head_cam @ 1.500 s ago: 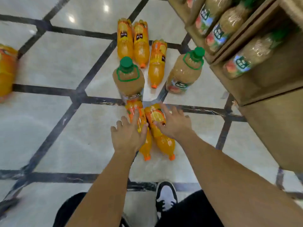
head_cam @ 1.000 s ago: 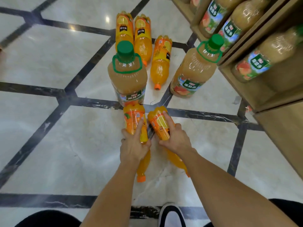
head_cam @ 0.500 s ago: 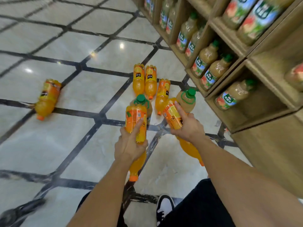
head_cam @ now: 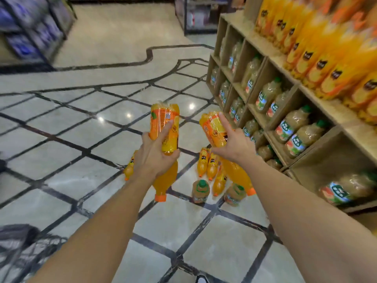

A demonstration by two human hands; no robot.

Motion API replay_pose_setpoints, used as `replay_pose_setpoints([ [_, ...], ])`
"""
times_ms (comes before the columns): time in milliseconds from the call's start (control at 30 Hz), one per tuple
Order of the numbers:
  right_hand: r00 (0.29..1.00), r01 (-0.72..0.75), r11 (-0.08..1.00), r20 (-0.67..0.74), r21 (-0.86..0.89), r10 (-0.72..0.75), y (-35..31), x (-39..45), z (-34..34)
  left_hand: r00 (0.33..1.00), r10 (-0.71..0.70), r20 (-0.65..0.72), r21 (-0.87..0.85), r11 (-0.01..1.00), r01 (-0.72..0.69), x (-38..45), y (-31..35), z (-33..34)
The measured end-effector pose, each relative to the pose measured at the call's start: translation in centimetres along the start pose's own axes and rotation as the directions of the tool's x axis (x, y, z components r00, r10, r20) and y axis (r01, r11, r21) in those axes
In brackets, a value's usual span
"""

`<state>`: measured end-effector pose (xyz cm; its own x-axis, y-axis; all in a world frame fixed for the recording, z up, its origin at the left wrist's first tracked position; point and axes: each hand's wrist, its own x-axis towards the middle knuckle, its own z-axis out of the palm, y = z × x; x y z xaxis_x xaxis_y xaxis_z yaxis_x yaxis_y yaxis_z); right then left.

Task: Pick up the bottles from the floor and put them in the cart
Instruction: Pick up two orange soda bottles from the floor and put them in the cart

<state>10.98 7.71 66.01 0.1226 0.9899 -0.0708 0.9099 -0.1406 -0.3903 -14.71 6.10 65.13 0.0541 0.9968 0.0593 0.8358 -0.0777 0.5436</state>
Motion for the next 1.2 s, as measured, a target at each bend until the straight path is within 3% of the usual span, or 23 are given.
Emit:
replay_pose_setpoints([
  [267,0.966,0.258,0.965,0.010,-0.048,-0.257,-16.1,2.2,-13.7,0.961,-0.086,-0.263,0.046,0.994,0.101,-0.7,2.7,-20.0],
  [567,0.793,0.608,0.792,0.081,-0.046,-0.604,-35.6,-2.6,-14.3,0.779,-0.278,-0.561,0.050,0.929,0.368,-11.9,-3.5,-33.9],
  [733,0.663,0.738,0.673,0.148,0.035,-0.734,-46.2,-9.7,-8.6,0.594,-0.465,-0.657,-0.020,0.798,0.602,-22.0,-9.4,-38.7],
  [900,0.491,0.841,0.524,0.214,0.137,-0.844,-55.4,-19.1,-1.3,0.415,-0.582,-0.699,-0.100,0.654,0.750,-33.2,-15.7,-41.7],
  [1200,0.236,0.884,0.344,0.331,0.316,-0.913,-64.7,-37.4,11.1,0.090,-0.730,-0.678,-0.295,0.381,0.876,-52.0,-24.9,-42.4],
])
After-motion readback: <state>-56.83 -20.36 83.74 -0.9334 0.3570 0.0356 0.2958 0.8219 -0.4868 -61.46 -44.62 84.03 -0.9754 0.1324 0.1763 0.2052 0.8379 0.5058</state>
